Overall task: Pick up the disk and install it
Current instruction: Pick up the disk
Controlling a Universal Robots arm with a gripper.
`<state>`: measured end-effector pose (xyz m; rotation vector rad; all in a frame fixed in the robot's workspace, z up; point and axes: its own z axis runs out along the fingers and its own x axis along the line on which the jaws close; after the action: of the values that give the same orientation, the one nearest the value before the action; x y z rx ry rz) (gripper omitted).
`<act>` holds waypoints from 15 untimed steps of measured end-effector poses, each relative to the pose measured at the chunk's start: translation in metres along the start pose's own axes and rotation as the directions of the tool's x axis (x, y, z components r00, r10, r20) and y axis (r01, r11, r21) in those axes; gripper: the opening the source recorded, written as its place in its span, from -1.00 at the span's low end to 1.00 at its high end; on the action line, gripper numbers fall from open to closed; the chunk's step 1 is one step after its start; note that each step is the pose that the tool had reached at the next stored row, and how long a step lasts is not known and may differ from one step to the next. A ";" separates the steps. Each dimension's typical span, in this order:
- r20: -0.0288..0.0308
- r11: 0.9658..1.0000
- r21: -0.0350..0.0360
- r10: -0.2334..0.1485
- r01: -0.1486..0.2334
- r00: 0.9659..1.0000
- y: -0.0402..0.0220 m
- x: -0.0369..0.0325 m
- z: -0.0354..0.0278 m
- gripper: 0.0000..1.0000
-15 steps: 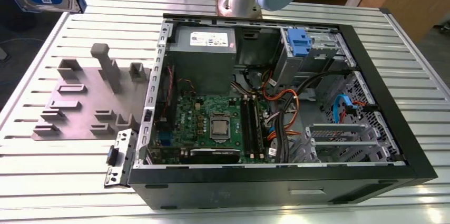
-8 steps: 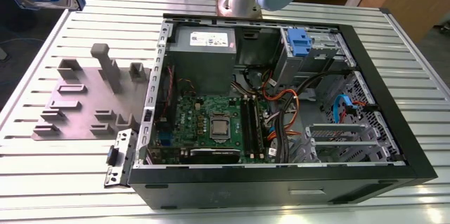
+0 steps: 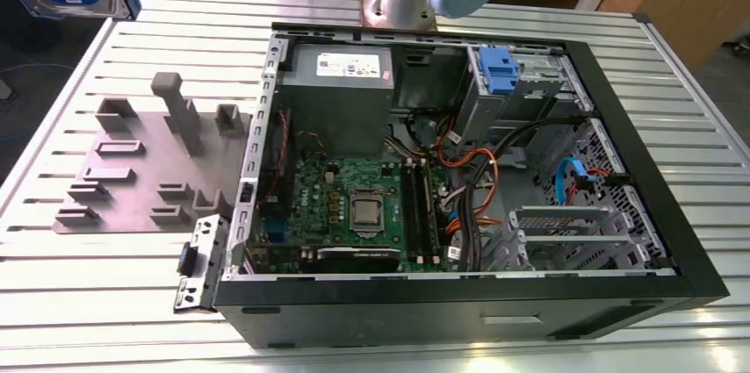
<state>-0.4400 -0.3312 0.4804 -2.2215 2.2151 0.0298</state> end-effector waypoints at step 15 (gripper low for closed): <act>0.000 1.000 0.000 0.000 0.000 1.000 0.0000 0.0082 -0.0002 -0.27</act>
<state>-0.4400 -0.3394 0.4804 -2.2215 2.2151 0.0298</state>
